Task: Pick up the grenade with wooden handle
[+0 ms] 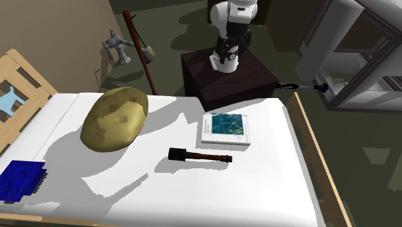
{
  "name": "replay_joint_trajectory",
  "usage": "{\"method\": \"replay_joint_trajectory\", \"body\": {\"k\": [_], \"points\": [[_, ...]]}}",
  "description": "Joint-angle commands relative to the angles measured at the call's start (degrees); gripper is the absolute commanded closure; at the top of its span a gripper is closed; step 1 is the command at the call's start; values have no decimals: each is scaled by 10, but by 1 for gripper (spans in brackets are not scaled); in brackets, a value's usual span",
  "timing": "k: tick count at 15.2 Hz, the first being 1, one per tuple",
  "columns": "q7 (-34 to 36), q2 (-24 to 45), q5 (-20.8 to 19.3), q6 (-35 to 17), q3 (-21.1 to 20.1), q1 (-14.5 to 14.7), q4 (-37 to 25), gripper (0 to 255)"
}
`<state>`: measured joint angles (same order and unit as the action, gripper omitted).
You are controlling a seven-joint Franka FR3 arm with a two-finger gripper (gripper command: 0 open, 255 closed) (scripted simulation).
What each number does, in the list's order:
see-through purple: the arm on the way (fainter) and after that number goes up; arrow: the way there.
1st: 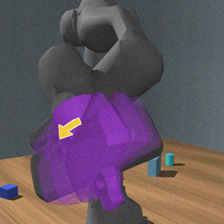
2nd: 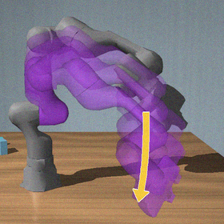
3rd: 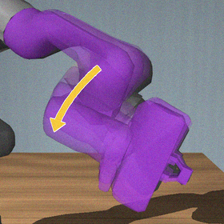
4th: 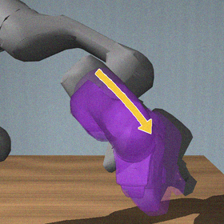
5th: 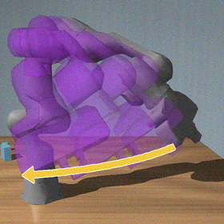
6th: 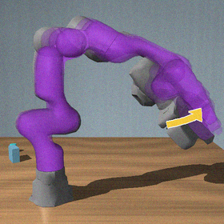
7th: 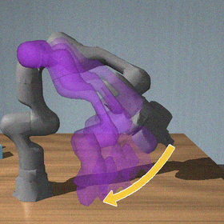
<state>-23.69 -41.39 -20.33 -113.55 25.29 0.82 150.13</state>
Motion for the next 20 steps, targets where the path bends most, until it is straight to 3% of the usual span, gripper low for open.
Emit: {"method": "replay_joint_trajectory", "body": {"k": [1,7,11,14,16,18,20], "points": [[-45,29,-18,-42,35,4,6,0],[-181,152,-34,-167,144,45,-9,0],[-297,259,11,-252,227,101,-37,0],[-427,362,113,-313,292,160,-66,0],[-554,450,240,-341,312,184,-91,0],[-674,531,362,-351,274,152,-125,0],[-755,589,431,-357,212,91,-161,0]]}}
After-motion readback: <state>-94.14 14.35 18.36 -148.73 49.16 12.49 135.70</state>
